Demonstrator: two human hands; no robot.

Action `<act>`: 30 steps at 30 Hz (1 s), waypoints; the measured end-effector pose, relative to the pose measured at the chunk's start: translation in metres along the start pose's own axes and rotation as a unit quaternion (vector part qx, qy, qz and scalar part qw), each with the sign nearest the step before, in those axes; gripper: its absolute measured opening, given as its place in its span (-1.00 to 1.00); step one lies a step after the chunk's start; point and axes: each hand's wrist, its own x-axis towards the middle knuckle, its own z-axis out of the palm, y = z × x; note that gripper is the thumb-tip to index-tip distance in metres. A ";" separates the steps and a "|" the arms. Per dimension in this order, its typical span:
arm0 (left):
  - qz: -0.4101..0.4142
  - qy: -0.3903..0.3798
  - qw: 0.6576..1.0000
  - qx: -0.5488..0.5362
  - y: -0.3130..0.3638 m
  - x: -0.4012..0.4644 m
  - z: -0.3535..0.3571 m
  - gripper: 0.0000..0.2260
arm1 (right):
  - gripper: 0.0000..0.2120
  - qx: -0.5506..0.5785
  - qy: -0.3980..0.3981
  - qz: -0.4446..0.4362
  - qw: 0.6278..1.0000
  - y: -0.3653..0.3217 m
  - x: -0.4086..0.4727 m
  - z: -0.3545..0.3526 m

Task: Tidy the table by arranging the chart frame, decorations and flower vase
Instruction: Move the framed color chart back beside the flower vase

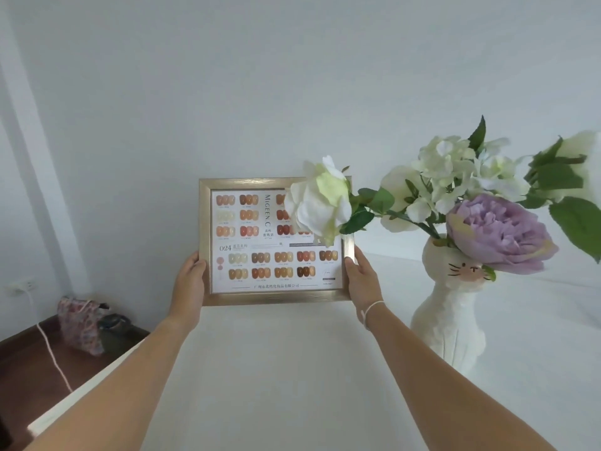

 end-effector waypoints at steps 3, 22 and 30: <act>-0.003 -0.011 1.000 -0.012 -0.007 0.010 0.016 -0.73 | -0.63 0.009 0.027 -0.001 1.000 0.005 0.010 -0.006; 0.003 -0.053 0.997 -0.047 -0.050 0.055 0.069 -0.70 | -0.64 0.072 0.175 -0.033 0.981 0.029 0.044 -0.013; 0.014 -0.075 0.996 -0.036 -0.062 0.064 0.074 -0.68 | -0.64 0.033 0.200 -0.058 0.977 0.039 0.053 -0.017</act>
